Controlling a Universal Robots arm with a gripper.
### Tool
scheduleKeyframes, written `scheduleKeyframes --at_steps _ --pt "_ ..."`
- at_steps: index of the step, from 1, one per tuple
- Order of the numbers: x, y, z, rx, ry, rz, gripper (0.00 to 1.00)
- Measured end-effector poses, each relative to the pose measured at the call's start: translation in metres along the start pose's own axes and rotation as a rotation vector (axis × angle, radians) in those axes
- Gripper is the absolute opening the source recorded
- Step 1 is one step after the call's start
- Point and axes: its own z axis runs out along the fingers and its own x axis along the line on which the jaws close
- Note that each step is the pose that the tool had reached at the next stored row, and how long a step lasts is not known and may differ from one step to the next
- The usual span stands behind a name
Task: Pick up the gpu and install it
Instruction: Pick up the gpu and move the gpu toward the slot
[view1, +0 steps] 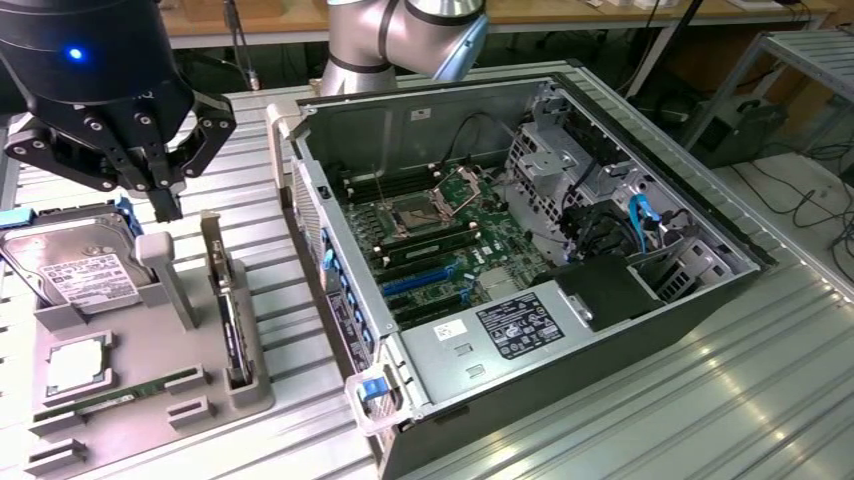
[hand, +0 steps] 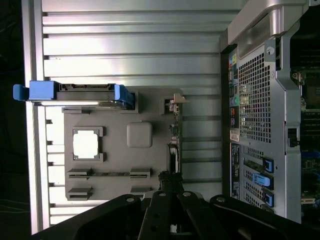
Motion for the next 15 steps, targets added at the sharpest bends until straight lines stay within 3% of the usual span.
scheduleKeyframes --at_steps 1,3,4,9,12,13,15 --pt "0.0 0.0 0.0 0.0 0.0 0.0 0.11" --pt "0.0 0.0 0.0 0.0 0.0 0.0 0.24" --pt "0.0 0.0 0.0 0.0 0.0 0.0 0.24" --pt "0.0 0.0 0.0001 0.0 -0.0001 -0.001 0.48" --pt "0.0001 0.0002 0.0017 0.0003 0.0039 -0.008 0.54" --pt "0.0001 0.0002 0.0031 0.0007 0.0051 -0.008 0.6" --pt "0.0 -0.0001 0.0046 0.0064 0.006 -0.008 0.6"
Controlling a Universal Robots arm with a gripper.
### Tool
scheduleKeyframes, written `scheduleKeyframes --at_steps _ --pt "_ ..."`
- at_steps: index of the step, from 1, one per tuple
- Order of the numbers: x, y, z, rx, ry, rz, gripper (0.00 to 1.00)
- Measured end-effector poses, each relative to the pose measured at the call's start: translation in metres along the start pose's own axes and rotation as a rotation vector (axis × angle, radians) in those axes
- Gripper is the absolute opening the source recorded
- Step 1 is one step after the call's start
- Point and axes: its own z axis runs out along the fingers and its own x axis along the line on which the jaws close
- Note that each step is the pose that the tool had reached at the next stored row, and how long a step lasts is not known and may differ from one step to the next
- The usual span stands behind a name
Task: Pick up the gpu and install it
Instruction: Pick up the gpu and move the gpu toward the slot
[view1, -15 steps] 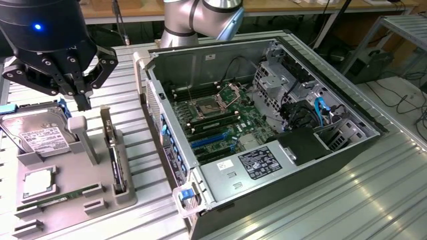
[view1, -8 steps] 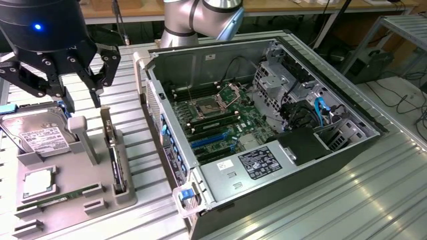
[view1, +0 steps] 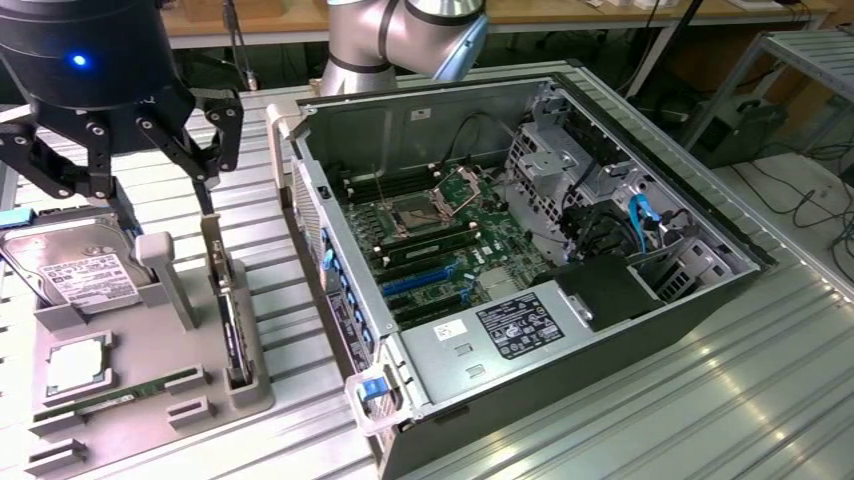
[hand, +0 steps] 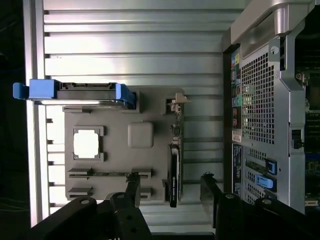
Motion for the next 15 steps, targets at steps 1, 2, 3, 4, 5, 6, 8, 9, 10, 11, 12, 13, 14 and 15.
scheduleKeyframes --at_steps 1,2,3,4,5,6,8,9,10,11,12,13,14,15 --pt "0.0 -0.0001 0.0004 0.0062 0.0001 0.0 0.6" --pt "0.0 -0.0002 0.0009 0.0103 -0.0001 0.0 0.6" --pt "0.0 -0.0003 0.0023 0.0132 -0.0001 0.0 0.6" --pt "0.0 -0.0004 0.0036 0.0137 -0.0001 0.0 0.6" --pt "0.0 -0.0004 0.0048 0.014 0.0001 0.0 0.6" --pt "0.0 -0.0004 0.0057 0.0142 0.0 0.0 0.6" --pt "0.0 -0.0006 0.0086 0.0143 0.0 0.0 0.6" --pt "0.0 -0.0006 0.0094 0.0143 0.0 0.0 0.6" --pt "0.0 -0.0007 0.0107 0.0142 -0.0001 -0.001 0.6" --pt "0.0 -0.0007 0.0127 0.0143 0.0 -0.001 0.6" --pt "0.0 -0.0008 0.0142 0.0143 0.0 -0.002 0.6" --pt "0.0 -0.0009 0.0161 0.0142 0.0 -0.002 0.6" --pt "0.0 -0.0009 0.0178 0.0142 0.0 -0.003 0.6" --pt "0.0 -0.001 0.019 0.0143 0.0001 -0.003 0.6"
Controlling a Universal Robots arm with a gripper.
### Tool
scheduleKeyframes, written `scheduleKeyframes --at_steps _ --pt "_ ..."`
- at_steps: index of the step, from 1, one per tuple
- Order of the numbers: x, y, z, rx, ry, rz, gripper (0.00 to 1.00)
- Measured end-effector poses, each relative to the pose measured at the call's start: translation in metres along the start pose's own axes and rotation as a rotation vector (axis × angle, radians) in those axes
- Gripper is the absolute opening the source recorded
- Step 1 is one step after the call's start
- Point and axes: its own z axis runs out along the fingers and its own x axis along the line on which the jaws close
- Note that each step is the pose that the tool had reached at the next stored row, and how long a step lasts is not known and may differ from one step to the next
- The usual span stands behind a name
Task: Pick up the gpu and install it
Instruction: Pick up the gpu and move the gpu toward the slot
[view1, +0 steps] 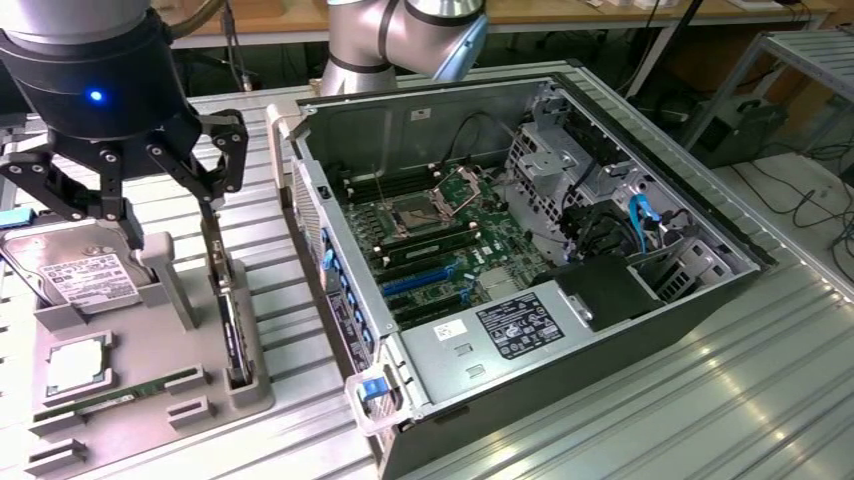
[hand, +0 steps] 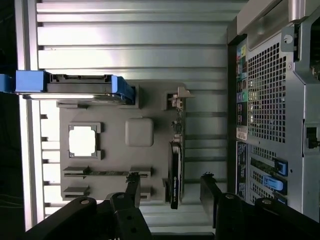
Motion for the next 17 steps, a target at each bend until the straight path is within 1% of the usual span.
scheduleKeyframes --at_steps 12,17 --pt "0.0 -0.0005 0.0162 -0.0001 0.0003 -0.004 0.6" --pt "0.0 -0.0006 0.0213 -0.0001 0.0004 -0.005 0.6"
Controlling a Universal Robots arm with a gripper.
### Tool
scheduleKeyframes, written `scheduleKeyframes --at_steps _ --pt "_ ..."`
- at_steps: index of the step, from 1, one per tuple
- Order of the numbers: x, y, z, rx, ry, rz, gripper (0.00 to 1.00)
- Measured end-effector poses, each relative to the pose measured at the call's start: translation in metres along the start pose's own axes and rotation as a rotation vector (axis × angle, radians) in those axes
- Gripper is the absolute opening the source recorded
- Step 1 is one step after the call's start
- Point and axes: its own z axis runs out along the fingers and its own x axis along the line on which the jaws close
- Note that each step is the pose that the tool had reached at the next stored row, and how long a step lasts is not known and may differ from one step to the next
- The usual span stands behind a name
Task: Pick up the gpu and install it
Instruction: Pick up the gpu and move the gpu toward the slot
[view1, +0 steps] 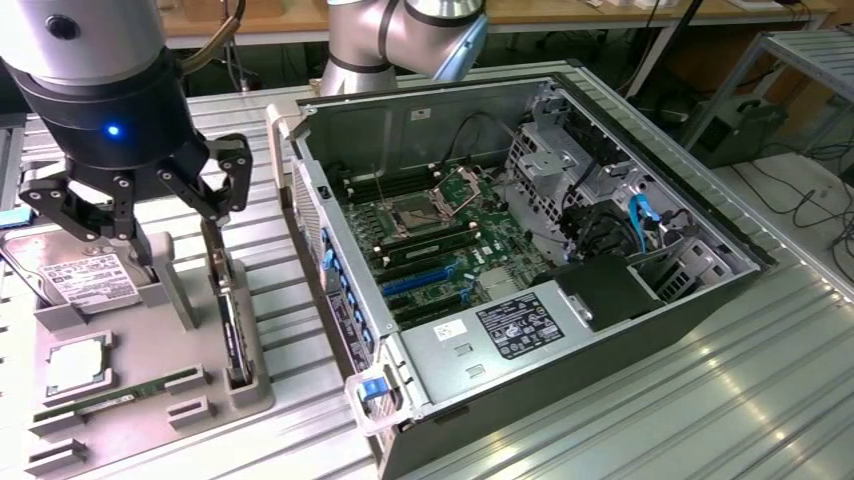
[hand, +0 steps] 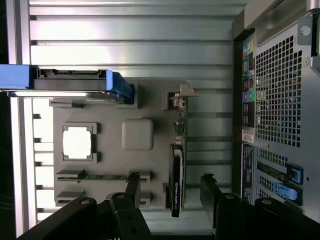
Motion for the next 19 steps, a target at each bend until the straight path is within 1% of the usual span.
scheduleKeyframes --at_steps 19 --pt "0.0 -0.0006 0.0159 -0.0001 0.0001 -0.005 0.6"
